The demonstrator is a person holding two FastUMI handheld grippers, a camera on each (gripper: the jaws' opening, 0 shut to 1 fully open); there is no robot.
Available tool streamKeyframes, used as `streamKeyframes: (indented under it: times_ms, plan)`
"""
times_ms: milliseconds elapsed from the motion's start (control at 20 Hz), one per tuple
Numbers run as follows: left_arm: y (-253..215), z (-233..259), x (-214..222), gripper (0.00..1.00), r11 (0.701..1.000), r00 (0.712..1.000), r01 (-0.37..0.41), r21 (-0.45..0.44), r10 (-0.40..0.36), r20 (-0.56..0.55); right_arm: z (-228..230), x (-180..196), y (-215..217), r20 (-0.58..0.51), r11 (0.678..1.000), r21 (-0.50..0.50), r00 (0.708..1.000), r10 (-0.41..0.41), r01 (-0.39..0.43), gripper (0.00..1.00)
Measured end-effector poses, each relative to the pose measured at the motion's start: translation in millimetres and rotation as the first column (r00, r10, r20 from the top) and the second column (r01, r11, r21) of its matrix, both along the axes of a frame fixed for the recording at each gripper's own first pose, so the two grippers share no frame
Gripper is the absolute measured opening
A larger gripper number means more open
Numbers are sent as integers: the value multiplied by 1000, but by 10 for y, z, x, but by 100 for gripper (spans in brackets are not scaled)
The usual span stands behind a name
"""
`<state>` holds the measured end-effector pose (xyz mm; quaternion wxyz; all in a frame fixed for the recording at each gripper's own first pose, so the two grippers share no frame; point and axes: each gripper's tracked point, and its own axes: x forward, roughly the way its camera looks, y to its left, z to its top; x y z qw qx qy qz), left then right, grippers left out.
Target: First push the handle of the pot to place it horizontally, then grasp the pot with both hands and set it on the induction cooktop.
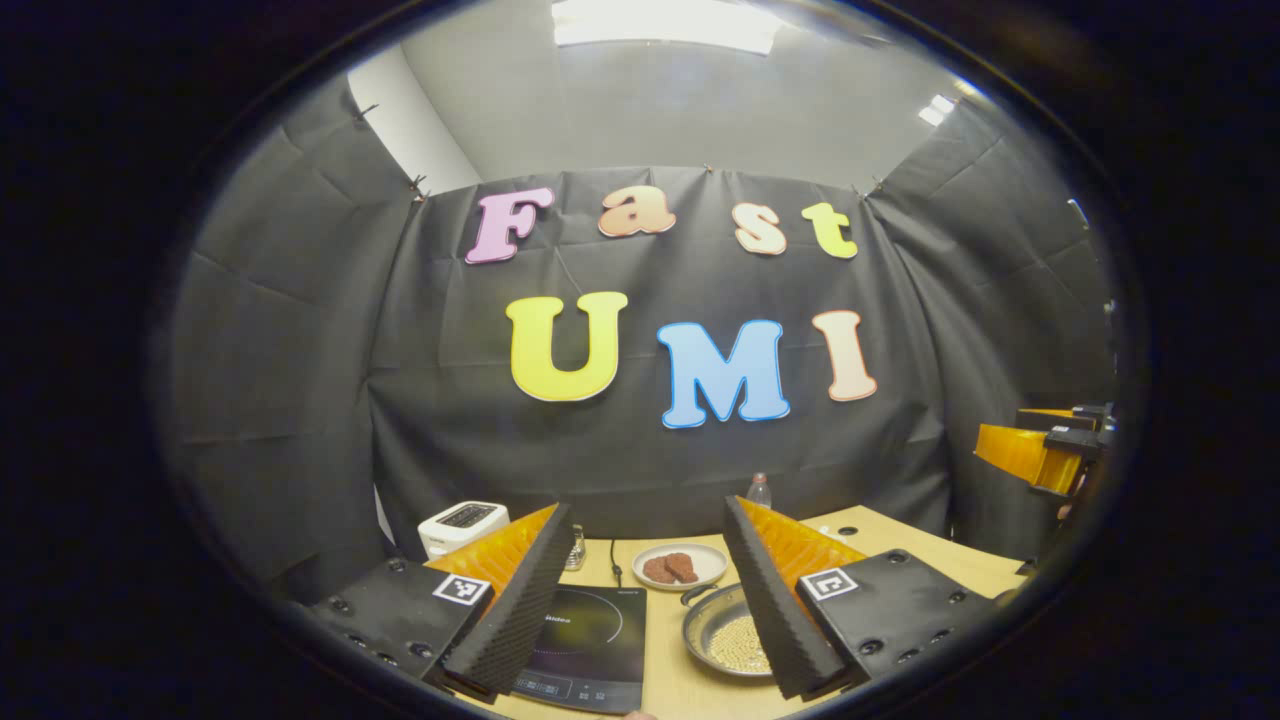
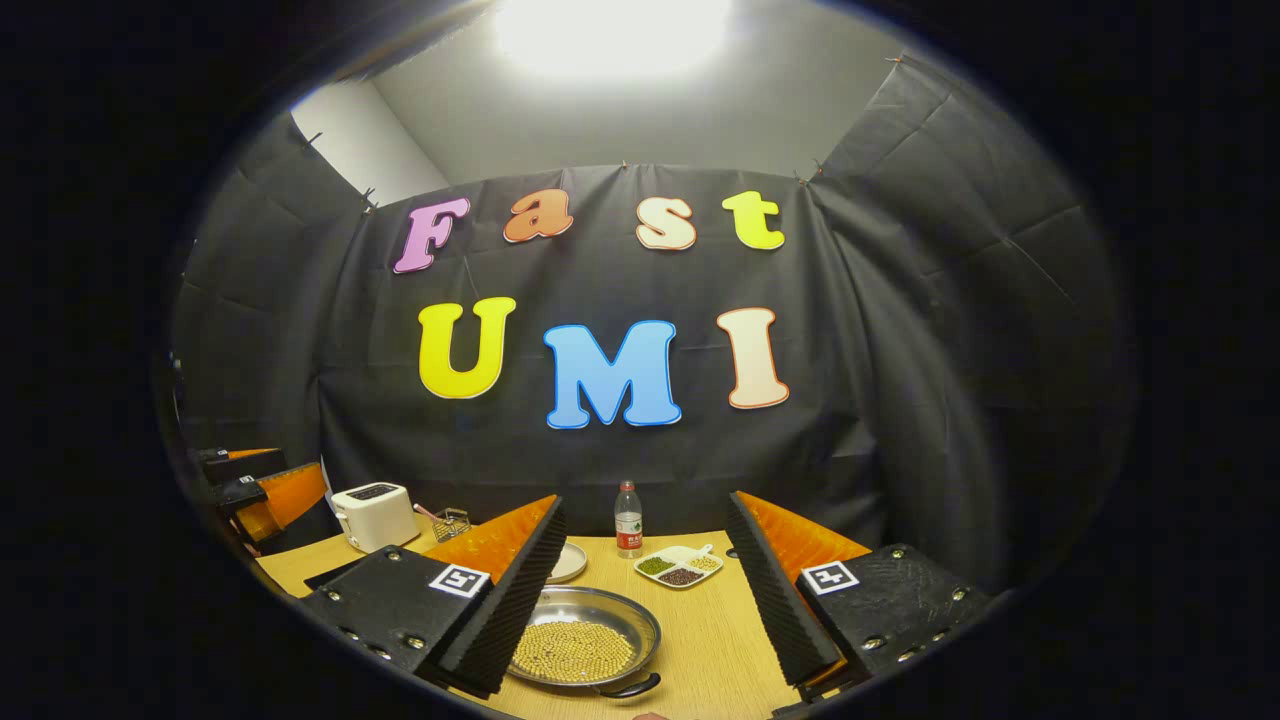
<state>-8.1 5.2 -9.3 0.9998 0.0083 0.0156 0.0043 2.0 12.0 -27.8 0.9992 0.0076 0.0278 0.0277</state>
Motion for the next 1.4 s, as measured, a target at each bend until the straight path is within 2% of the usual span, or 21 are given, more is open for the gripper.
streamKeyframes:
  times_ms: [100, 150, 200, 250, 300, 350, 400, 450, 500, 550, 600, 650, 700, 750, 950, 1150, 1250, 1300, 1400]
  plan:
    - [18, 30, 14, 97, 1000, 1000, -4, -4, 4, 6, -10, 31, 27, -11, 1000, -2, 1000, 11, -11, 98]
    - [32, 44, 22, 94, 1000, 1000, -7, -5, 7, 11, -19, 35, 52, -14, 1000, -5, 1000, 15, -16, 94]
    - [56, 67, 20, 97, 1000, 1000, -11, -5, 11, 15, -9, 45, 62, -15, 1000, -9, 1000, 18, -18, 88]
    - [76, 67, 24, 96, 1000, 1000, -14, -5, 14, 18, -18, 70, 76, -17, 1000, -14, 1000, 22, -22, 80]
    - [96, 75, 20, 94, 1000, 1000, -17, -5, 17, 21, -15, 73, 97, -18, 1000, -19, 1000, 23, -24, 76]
    - [114, 84, 19, 94, 1000, 1000, -19, -6, 20, 22, -6, 71, 101, -17, 1000, -22, 1000, 22, -23, 63]
    - [141, 88, 19, 100, 1000, 999, -21, -6, 21, 24, -7, 70, 155, -22, 999, -18, 999, 37, -37, 56]
    - [181, 94, 17, 100, 1000, 999, -23, -7, 23, 27, -23, 76, 226, -31, 998, -20, 998, 53, -54, 53]
    - [218, 100, 16, 97, 1000, 999, -25, -7, 26, 28, -58, 129, 239, -31, 998, -20, 998, 54, -54, 57]
    - [255, 117, 10, 97, 1000, 999, -29, -5, 29, 31, -38, 89, 300, -35, 997, -17, 997, 70, -70, 22]
    - [299, 116, -1, 100, 1000, 999, -31, -4, 31, 34, -59, 70, 372, -46, 995, -19, 995, 93, -94, 19]
    - [335, 123, 1, 100, 999, 999, -32, -3, 32, 37, -134, 31, 374, -48, 996, -38, 996, 74, -76, 19]
    - [387, 121, -13, 100, 999, 999, -33, -2, 33, 40, -22, -93, 345, -28, 997, -50, 998, 59, -61, 11]
    - [439, 127, -20, 100, 999, 999, -35, 0, 35, 41, -57, 54, 531, -40, 993, -47, 993, 107, -109, 2]
    - [682, 111, -57, 100, 999, 998, -37, -10, 38, 48, -295, -16, 887, -119, 976, -63, 973, 198, -206, 2]
    - [969, 72, -94, 100, 999, 998, -31, -12, 32, 56, -626, -148, 1219, -227, 952, -71, 934, 274, -297, 2]
    - [1108, 41, -124, 94, 999, 998, -33, -3, 33, 56, -798, -210, 1310, -274, 942, -84, 916, 292, -326, 2]
    - [1166, 26, -148, 95, 999, 998, -36, -2, 36, 53, -879, -241, 1351, -302, 936, -77, 903, 305, -342, 2]
    - [1250, 1, -183, 98, 999, 998, -48, -2, 48, 49, -1117, -359, 1517, -374, 913, -46, 854, 361, -406, 2]
